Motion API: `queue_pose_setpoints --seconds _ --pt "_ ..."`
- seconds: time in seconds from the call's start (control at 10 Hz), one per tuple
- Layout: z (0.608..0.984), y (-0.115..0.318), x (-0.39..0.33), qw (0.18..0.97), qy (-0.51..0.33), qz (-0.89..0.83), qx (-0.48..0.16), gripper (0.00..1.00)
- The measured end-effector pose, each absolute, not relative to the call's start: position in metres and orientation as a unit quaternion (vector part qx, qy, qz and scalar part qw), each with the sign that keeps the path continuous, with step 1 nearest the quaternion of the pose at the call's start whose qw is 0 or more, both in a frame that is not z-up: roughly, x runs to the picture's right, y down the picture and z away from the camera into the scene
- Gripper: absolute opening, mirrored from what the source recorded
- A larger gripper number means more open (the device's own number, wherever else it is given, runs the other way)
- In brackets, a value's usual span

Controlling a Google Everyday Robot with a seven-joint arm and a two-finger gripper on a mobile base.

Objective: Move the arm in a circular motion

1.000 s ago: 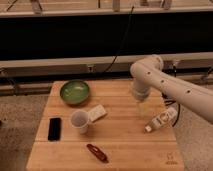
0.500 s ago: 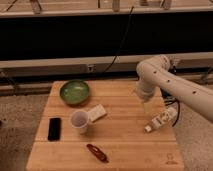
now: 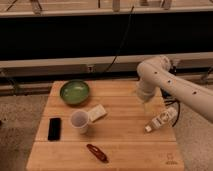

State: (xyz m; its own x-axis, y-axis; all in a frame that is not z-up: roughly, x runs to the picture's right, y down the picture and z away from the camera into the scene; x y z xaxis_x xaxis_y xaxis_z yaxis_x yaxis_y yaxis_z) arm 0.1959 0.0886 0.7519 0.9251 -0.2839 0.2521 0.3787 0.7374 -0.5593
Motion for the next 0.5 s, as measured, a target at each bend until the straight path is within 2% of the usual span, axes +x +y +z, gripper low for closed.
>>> queue_pose_setpoints --seconds 0.5 --pt "0.7541 0.0884 0.1975 0.926 -0.081 -0.193 -0.314 0.80"
